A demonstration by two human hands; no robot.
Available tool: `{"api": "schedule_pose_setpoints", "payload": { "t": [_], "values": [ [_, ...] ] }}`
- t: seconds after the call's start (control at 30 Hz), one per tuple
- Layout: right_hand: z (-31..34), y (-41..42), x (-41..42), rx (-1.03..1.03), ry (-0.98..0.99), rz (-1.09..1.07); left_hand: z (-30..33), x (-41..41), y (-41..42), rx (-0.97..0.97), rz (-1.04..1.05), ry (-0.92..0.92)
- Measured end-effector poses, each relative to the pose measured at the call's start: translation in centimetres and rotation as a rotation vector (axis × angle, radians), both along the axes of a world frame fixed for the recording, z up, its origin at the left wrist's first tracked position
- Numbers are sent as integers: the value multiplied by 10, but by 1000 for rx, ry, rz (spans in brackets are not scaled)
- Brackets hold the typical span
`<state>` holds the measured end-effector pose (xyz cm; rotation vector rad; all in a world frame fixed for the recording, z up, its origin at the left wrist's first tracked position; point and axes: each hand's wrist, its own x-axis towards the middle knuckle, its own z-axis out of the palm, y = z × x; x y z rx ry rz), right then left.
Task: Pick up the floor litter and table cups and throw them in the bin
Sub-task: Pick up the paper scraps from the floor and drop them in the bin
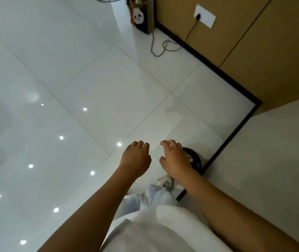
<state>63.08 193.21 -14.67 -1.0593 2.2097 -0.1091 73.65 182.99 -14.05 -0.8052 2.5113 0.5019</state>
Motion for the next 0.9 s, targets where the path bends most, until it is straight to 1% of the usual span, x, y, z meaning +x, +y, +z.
{"api": "schedule_pose_setpoints", "payload": {
  "t": [0.13,0.23,0.37,0.5,0.63,0.73,0.9],
  "values": [
    [25,-37,52,9,52,210,23,61,-26,-50,148,66],
    [33,-63,104,56,96,347,33,124,-41,-69,255,87],
    [38,-100,191,91,125,485,37,232,-58,-70,385,65],
    [41,-143,295,84,132,608,41,349,-74,-61,541,54],
    [42,-187,412,58,128,790,46,472,-78,-76,788,43],
    [49,-214,500,-18,122,998,50,555,-68,-76,1003,29],
    [60,-237,628,-80,102,1334,54,657,-39,-65,1351,15]
  ]
}}
